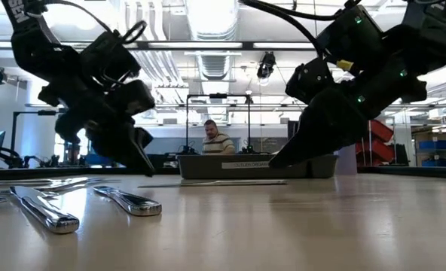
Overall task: Sort silverware
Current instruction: Put the knife into the right compartment of the silverware tray
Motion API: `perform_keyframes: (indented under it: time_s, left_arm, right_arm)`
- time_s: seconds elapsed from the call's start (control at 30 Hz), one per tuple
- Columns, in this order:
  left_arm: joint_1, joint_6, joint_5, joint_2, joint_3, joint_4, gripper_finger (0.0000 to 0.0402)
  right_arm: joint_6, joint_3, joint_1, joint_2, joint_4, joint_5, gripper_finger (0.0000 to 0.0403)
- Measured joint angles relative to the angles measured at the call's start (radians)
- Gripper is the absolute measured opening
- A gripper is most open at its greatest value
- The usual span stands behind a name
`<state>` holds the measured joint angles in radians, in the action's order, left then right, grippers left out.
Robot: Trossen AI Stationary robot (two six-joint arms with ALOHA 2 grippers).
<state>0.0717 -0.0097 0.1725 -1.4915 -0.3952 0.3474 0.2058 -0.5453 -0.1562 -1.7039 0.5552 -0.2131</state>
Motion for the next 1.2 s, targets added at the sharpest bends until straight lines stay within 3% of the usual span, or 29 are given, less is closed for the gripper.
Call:
perform_keyframes:
  time_s: [0.23,0.43,0.77,1.07,1.2]
  left_arm:
    - [-0.070,0.000,0.001,0.010,-0.011,0.022,0.0000]
    - [-0.071,-0.023,-0.090,-0.050,0.002,0.001,0.0000]
    - [-0.071,-0.053,-0.103,-0.125,0.006,0.047,0.0000]
    - [-0.074,-0.056,-0.110,0.105,0.017,-0.007,0.0000]
    - [-0.079,-0.054,-0.107,0.130,0.023,-0.034,0.0000]
  right_arm:
    - [0.000,0.000,0.011,0.000,0.000,0.000,0.0159]
    - [-0.004,0.000,0.015,0.005,-0.006,-0.033,0.0162]
    - [-0.061,0.031,0.046,0.139,-0.095,-0.048,0.0181]
    - [-0.042,0.064,0.055,0.089,-0.081,0.005,0.0175]
    - [-0.057,0.063,0.057,0.050,-0.015,0.012,0.0177]
